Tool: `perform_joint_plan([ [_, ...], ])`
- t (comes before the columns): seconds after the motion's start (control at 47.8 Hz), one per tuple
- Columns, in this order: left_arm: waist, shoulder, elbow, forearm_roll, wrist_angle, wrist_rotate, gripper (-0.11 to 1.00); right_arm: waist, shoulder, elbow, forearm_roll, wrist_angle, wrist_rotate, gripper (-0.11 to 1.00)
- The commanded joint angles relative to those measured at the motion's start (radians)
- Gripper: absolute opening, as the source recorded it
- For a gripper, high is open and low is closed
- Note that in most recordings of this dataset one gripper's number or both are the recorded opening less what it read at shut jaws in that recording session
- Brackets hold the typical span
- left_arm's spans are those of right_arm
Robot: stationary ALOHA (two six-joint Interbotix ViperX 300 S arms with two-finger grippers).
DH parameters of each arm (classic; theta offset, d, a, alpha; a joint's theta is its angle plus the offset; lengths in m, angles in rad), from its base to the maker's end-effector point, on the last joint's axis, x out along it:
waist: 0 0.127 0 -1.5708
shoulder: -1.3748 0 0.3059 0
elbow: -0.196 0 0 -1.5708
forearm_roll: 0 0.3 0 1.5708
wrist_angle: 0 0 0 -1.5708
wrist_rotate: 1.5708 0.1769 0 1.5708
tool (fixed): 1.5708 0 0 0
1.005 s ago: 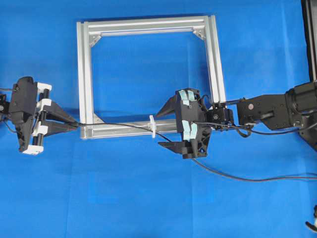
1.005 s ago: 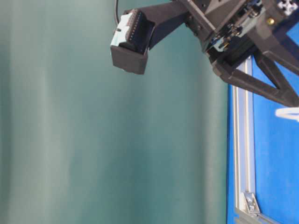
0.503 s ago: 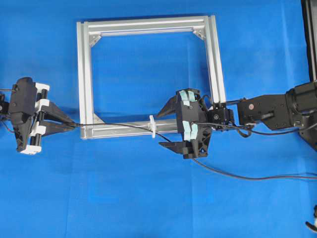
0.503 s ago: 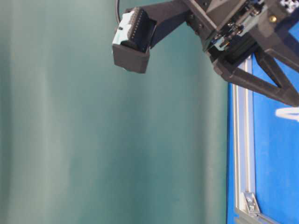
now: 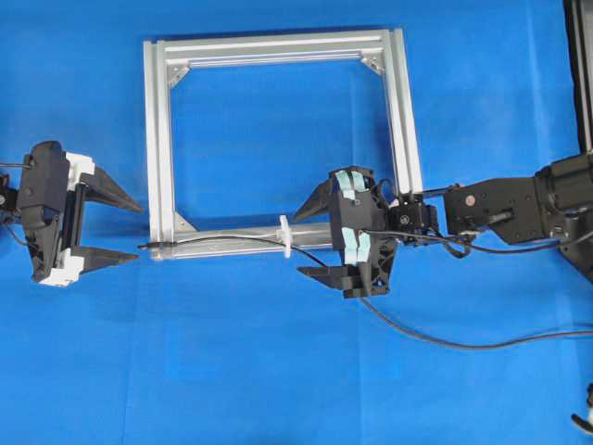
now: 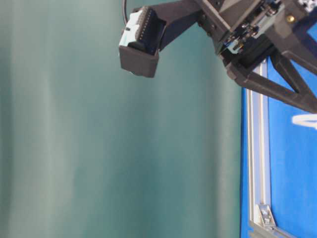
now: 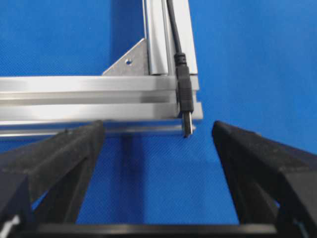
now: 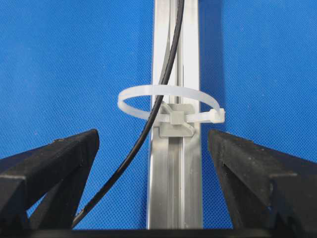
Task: Insert the wire through the string loop located in the center.
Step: 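Pull the USB plug leftward through the loop with the left gripper, then open the left gripper and release the cable on the frame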
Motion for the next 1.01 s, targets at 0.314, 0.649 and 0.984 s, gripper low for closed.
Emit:
perform_joint_plan([
  [0.314, 0.002, -0.009, -0.011, 0.002, -0.002, 0.003, 0.92, 0.003, -0.025, -0.006, -0.002, -0.003, -0.002, 0.95],
  [0.649, 0.002, -0.034, -0.051, 0.002, 0.041, 0.009, 0.92, 0.002, -0.069, -0.006, -0.002, 0.037, -0.002, 0.95],
  [0.984, 0.009, -0.141, -0.12, 0.005, 0.184, 0.015, 0.92, -0.006, -0.16, -0.006, -0.002, 0.1, -0.002, 0.95],
])
